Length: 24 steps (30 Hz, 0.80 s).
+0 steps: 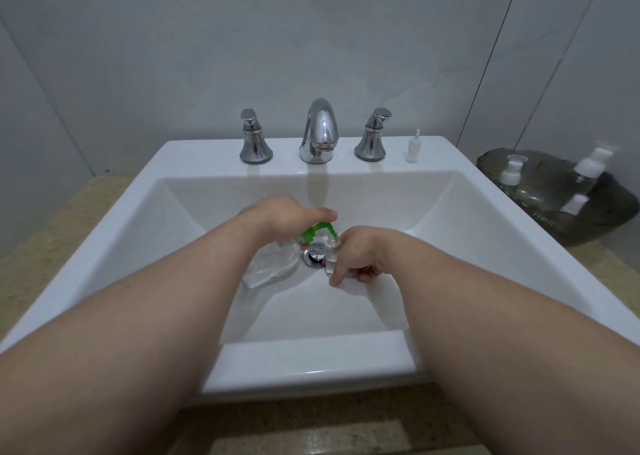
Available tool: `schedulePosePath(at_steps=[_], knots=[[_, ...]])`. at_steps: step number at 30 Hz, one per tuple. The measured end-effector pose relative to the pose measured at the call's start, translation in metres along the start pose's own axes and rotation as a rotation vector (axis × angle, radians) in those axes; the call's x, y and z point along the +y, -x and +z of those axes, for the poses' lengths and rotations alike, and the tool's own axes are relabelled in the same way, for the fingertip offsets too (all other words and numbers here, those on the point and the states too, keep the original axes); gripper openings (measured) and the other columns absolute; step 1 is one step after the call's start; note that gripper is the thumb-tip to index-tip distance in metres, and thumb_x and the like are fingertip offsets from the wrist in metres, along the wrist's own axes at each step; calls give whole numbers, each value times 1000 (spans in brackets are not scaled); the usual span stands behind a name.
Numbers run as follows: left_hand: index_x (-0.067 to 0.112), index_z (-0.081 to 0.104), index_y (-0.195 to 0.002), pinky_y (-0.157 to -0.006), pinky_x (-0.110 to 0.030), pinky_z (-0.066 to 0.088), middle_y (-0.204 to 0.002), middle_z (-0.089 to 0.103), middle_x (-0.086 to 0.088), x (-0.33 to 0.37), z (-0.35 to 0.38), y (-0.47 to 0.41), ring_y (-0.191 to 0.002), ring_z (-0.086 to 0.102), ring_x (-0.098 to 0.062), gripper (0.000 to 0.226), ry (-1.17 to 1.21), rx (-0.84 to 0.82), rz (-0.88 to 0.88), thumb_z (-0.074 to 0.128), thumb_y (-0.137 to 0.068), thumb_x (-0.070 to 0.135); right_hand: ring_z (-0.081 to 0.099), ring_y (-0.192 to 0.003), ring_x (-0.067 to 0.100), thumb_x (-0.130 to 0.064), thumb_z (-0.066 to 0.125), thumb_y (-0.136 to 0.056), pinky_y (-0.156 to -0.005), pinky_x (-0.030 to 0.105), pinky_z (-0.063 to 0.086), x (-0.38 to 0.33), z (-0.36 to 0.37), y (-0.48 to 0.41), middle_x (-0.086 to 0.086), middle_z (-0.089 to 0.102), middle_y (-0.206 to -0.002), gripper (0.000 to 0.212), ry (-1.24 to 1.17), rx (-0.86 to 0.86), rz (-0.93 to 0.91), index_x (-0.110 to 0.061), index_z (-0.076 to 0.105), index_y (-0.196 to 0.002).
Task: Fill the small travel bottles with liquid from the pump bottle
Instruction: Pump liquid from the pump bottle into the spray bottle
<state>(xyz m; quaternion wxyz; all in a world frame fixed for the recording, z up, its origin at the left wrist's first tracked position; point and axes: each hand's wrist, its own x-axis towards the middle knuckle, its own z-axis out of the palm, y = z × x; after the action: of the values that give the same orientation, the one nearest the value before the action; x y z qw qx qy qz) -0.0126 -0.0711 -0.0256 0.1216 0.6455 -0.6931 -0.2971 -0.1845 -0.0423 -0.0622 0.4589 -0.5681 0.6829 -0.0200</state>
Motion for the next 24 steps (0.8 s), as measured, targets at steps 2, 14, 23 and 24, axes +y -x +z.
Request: schedulePosePath(at_steps=[2, 14, 23, 24], knots=[[14, 75, -76, -76, -35, 50, -80, 75, -7, 0, 0, 0, -71, 63, -26, 79, 16, -8, 1, 65, -58, 90, 50, -79, 28, -4, 88, -71, -69, 37, 45, 1, 0, -1, 11, 53, -84, 36, 1, -1, -5, -12, 64, -96], [15, 77, -73, -87, -40, 56, -80, 78, -8, 3, 1, 3, -71, 65, -27, 81, 0, 9, -4, 60, -46, 89, 49, -81, 29, -3, 86, -72, -70, 38, 43, 1, 0, -2, 12, 53, -89, 36, -2, -18, -14, -12, 61, -97], [12, 77, -77, -73, -34, 51, -80, 79, -8, 3, 1, 2, -66, 61, -26, 69, 13, 4, -1, 65, -58, 76, 52, -78, 29, -2, 89, -66, -69, 38, 45, 2, 0, -6, 12, 57, -86, 41, -20, -6, -5, -12, 62, -96], [11, 77, -77, -72, -34, 50, -80, 79, -8, 3, 1, 2, -65, 60, -26, 67, 14, 1, -3, 64, -59, 74, 52, -78, 28, -2, 89, -66, -69, 38, 45, 2, -1, -6, 12, 57, -86, 41, -19, -4, 0, -12, 62, -96]])
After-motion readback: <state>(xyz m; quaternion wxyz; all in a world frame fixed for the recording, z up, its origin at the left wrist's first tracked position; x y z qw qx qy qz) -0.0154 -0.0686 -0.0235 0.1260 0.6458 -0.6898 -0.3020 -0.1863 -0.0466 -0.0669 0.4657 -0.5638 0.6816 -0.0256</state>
